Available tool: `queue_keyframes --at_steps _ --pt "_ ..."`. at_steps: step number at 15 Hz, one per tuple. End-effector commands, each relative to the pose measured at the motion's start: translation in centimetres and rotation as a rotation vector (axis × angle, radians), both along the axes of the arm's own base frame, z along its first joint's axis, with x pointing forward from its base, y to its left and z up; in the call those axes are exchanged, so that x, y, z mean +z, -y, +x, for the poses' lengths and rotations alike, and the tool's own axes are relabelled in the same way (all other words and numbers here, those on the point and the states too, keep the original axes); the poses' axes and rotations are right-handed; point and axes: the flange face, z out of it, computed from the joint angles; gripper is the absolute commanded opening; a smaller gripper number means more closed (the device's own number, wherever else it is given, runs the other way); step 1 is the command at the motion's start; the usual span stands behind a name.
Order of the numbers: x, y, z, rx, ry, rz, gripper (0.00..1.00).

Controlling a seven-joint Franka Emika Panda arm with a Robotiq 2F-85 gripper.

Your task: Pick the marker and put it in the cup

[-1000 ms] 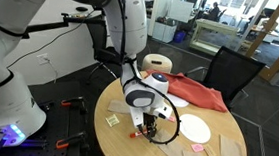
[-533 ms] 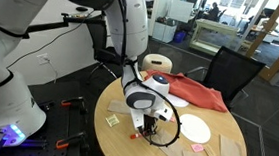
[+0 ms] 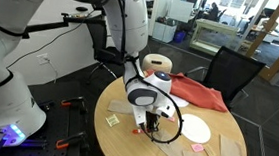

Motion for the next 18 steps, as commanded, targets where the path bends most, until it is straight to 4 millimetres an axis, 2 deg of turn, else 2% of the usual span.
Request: queue_keyframes --at_steps 1,10,14,16,17,18 --pt "4.9 -1.0 0.4 -0.002 0.000 0.020 0.05" --pt "14.1 -6.4 3.7 0.056 0.028 0.000 0.05" --pt "17.9 -7.2 4.4 0.068 0.055 -0.005 0.05" --pt "19.1 -6.6 4.3 0.059 0.057 -0.012 0.05" --pt "17.4 -7.0 4.7 0.082 0.068 -0.002 0.05" --pt "17.9 -6.9 4.8 0.081 0.073 -0.003 0.20"
